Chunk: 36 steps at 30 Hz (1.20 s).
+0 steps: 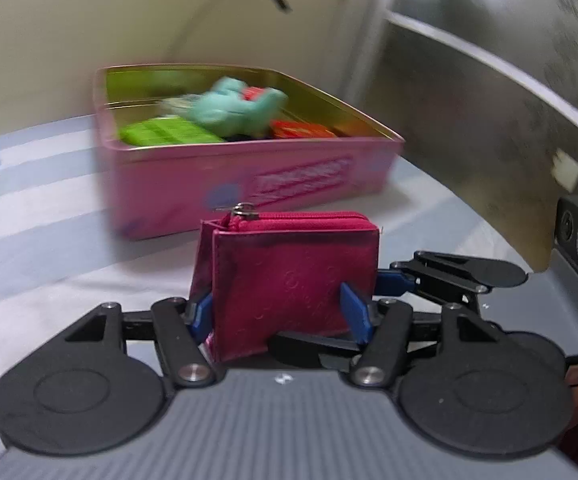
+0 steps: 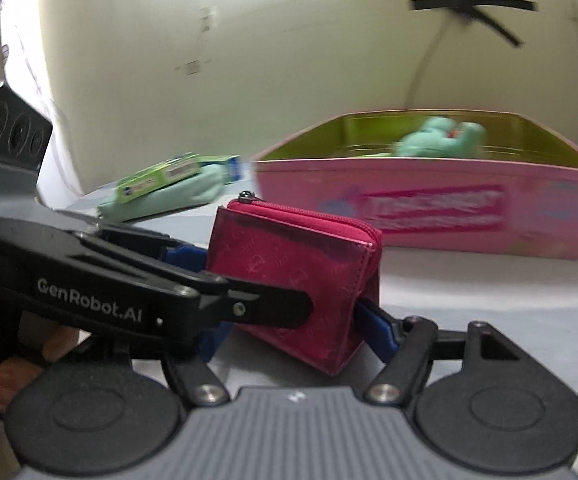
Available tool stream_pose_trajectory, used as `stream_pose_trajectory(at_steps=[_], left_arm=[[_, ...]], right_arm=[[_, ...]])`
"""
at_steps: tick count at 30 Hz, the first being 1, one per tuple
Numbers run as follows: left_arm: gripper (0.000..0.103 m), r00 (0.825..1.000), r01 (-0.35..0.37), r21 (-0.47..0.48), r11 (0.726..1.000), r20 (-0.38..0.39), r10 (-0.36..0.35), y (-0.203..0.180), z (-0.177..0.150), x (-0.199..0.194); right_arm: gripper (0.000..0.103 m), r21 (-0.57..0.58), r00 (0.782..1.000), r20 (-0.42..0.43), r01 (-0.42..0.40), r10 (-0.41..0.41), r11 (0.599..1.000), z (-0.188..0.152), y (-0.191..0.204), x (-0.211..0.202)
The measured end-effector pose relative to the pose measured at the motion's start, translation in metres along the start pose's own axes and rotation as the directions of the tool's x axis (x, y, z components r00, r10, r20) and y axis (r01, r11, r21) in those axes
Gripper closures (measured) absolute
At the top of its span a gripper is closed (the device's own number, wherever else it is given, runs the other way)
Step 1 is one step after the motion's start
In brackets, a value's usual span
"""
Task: Organize objects
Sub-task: 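Carry the pink pouch with both grippers and drop it into the pink tin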
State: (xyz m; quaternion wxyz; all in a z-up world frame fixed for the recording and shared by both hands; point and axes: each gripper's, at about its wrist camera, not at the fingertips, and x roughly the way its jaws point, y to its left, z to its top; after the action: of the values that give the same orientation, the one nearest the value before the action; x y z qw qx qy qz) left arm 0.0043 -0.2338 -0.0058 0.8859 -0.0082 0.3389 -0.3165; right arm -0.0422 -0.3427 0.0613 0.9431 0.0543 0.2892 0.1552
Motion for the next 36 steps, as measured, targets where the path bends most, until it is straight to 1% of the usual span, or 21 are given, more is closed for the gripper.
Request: stream_pose_trajectory(at_steps=[4, 8, 11, 14, 17, 19, 22, 25, 30, 33, 36], left_arm=[[0.038, 0.998, 0.029, 0.094, 0.995, -0.066, -0.023, -0.024, 0.012, 0.019], [0.038, 0.995, 0.037, 0.191, 0.981, -0.099, -0.019, -0.046, 0.021, 0.031], [0.038, 0.996, 0.046, 0.239, 0.970, -0.089, -0.025, -0.058, 0.028, 0.031], [0.038, 0.998, 0.053, 0.263, 0.963, -0.033, -0.046, -0.067, 0.038, 0.023], [0.038, 0.997, 0.068, 0.237, 0.969, 0.011, -0.073, -0.066, 0.051, 0.012], [0.038, 0.996, 0.068, 0.224, 0.972, 0.045, -0.080, -0.066, 0.062, 0.006], [0.038, 0.994, 0.037, 0.228, 0.973, 0.093, -0.060, -0.068, 0.078, 0.001], [0.038, 0.990, 0.000, 0.227, 0.974, 0.134, -0.032, -0.065, 0.096, 0.001], [0.038, 0.985, -0.046, 0.148, 0.988, 0.169, 0.021, -0.043, 0.128, 0.009], [0.038, 0.979, -0.076, 0.085, 0.994, 0.196, 0.058, -0.025, 0.150, 0.015], [0.038, 0.973, -0.090, 0.026, 0.996, 0.216, 0.082, -0.005, 0.171, 0.022]], right_arm=[[0.033, 0.021, 0.999, 0.017, 0.051, -0.051, 0.998, -0.006, -0.021, -0.015], [0.033, 0.044, 0.996, 0.032, 0.087, -0.088, 0.995, -0.011, -0.036, -0.026], [0.033, 0.078, 0.993, 0.059, 0.097, -0.102, 0.992, -0.011, -0.045, -0.038], [0.033, 0.084, 0.986, 0.123, 0.105, -0.115, 0.991, -0.005, -0.048, -0.058], [0.033, 0.078, 0.975, 0.188, 0.105, -0.119, 0.991, 0.009, -0.050, -0.070], [0.033, 0.053, 0.967, 0.224, 0.114, -0.123, 0.992, 0.020, -0.049, -0.076], [0.033, -0.003, 0.954, 0.270, 0.139, -0.133, 0.990, 0.039, -0.045, -0.077], [0.033, -0.039, 0.949, 0.293, 0.136, -0.119, 0.990, 0.062, -0.046, -0.069], [0.033, -0.080, 0.962, 0.267, 0.080, -0.055, 0.994, 0.110, -0.062, -0.037], [0.033, -0.100, 0.974, 0.225, 0.025, -0.002, 0.995, 0.147, -0.075, -0.012], [0.033, -0.137, 0.981, 0.191, 0.008, 0.018, 0.990, 0.178, -0.080, 0.012]])
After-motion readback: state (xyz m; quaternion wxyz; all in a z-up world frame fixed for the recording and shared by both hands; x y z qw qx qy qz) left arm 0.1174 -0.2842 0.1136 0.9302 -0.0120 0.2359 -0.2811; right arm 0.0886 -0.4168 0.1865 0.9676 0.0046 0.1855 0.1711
